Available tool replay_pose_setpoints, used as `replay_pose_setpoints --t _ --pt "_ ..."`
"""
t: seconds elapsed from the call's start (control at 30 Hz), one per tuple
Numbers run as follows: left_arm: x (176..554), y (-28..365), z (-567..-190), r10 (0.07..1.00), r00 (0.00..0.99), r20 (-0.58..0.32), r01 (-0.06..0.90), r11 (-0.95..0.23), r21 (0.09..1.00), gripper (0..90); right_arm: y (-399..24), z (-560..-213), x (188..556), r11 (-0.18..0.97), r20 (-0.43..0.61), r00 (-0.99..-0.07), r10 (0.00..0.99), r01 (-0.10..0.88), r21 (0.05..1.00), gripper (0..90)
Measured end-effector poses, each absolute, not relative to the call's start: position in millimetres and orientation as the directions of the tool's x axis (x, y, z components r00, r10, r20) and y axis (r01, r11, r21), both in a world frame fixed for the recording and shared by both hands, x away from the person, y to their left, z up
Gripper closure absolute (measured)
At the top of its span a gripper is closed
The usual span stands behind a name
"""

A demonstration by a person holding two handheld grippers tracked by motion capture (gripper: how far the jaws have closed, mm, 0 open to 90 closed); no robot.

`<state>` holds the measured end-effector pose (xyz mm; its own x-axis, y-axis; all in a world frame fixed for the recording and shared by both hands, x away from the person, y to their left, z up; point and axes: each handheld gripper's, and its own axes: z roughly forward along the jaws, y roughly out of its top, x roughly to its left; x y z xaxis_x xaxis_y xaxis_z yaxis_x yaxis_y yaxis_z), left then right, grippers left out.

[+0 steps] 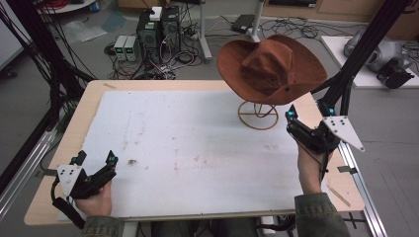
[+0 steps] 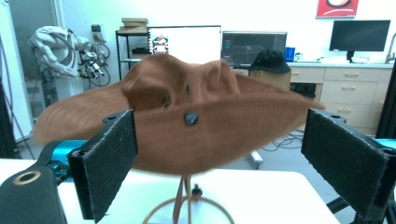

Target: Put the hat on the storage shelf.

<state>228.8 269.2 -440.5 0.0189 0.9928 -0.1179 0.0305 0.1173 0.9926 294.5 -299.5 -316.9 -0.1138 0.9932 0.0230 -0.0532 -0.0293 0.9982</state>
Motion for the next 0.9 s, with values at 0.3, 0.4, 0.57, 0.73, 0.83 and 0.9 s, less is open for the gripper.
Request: replay_pose_setpoints --t 0.3,0.4,0.57,0.73,0.83,0.9 --pt "227 270 -439 0.993 0.017 -0.12 0.021 0.12 0.993 11.0 -294 -369 268 -0.005 0.006 -0.13 0.991 0.005 1.0 10.1" --pt "227 270 -439 0.993 0.013 -0.117 0.018 0.116 0.993 11.0 -296 -381 262 0.013 -0.01 -0.134 0.991 0.021 1.0 10.0" --pt "228 269 -440 0.994 0.013 -0.111 0.018 0.111 0.994 11.0 -299 -404 254 -0.005 0.012 -0.133 0.991 0.054 0.999 10.0" --pt "229 266 -440 0.995 0.021 -0.098 0.02 0.097 0.995 11.0 -299 -418 255 -0.012 0.023 -0.132 0.991 0.082 0.997 10.1" --pt "229 266 -440 0.995 0.022 -0.099 0.021 0.098 0.995 11.0 -301 -422 256 0.013 -0.007 -0.106 0.994 0.055 0.998 10.0" --pt "229 266 -440 0.995 0.021 -0.1 0.02 0.1 0.995 11.0 -302 -422 256 0.012 -0.006 -0.102 0.995 0.054 0.998 10.1"
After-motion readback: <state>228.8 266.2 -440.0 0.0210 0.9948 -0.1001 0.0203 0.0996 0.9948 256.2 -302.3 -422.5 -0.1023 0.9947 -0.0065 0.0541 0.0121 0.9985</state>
